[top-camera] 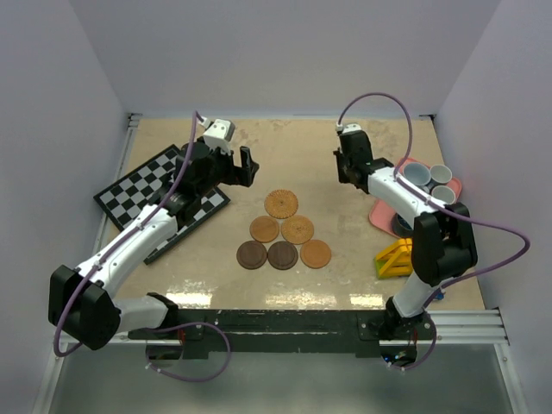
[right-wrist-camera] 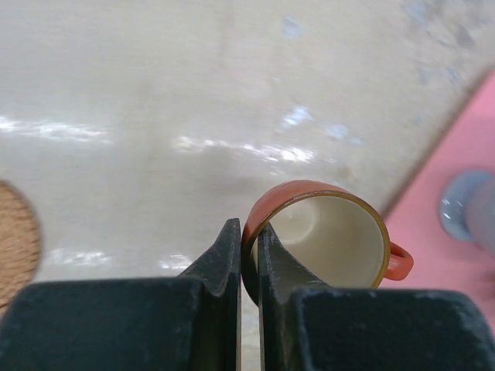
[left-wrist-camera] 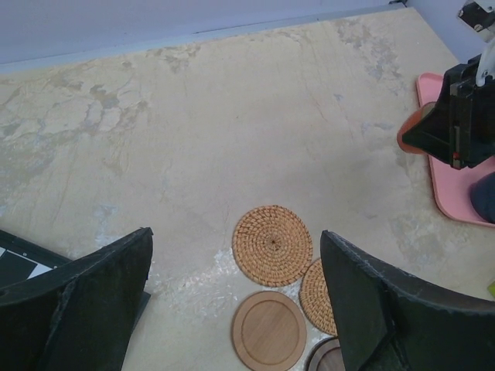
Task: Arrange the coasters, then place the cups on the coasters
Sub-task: Pick up the cup from the tray, then place the cup on the coaster.
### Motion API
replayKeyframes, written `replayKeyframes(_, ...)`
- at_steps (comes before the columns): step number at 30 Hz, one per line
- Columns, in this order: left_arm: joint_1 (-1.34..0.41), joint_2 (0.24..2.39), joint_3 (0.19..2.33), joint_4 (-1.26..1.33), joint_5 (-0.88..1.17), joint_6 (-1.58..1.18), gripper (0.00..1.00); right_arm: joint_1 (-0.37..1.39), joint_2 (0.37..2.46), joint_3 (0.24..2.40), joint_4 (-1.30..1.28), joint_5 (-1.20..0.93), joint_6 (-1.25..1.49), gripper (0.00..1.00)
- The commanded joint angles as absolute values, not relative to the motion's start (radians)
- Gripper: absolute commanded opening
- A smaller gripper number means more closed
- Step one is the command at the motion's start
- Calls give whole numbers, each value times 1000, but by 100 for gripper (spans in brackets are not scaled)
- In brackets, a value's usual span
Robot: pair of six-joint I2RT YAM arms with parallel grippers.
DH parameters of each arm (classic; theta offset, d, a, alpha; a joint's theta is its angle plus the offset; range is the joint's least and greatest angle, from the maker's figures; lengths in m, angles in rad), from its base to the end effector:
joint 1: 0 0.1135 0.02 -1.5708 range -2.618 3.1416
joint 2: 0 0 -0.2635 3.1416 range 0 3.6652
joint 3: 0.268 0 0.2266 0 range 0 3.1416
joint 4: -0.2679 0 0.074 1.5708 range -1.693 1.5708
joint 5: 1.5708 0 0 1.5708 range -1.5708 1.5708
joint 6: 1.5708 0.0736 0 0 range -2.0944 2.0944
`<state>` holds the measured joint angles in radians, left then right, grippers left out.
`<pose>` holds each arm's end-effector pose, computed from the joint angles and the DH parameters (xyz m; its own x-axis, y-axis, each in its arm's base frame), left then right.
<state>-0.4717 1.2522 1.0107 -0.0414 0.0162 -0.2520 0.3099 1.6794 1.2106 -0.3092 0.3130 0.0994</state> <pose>0.2718 -0.1400 0.3286 -0.3575 -0.0975 -0.9288 0.3914 0.8873 -0.2438 0.3623 0.0922 0.2292 -0.6731 -0.1164 -0.7303 -0.0145 0.9894 -0.1443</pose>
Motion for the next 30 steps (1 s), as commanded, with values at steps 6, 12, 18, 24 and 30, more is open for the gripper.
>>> replayKeyframes(6,-456,1216,1028,-31,-44,-245,95,454,1676,1376,-311,38,-93,0)
replayKeyframes(12,-446,1206,1028,-35,-78,-232,95,544,1746,1423,-348,-32,-198,0)
replayKeyframes(18,-445,1169,1014,-31,-162,-229,95,638,1842,1497,-413,-38,-279,0)
replayKeyframes(24,-378,1158,1015,-38,-163,-252,97,693,1922,1549,-446,-38,-333,0)
replayKeyframes(30,-322,1137,1012,-32,-158,-259,98,724,1973,1575,-437,-71,-393,0)
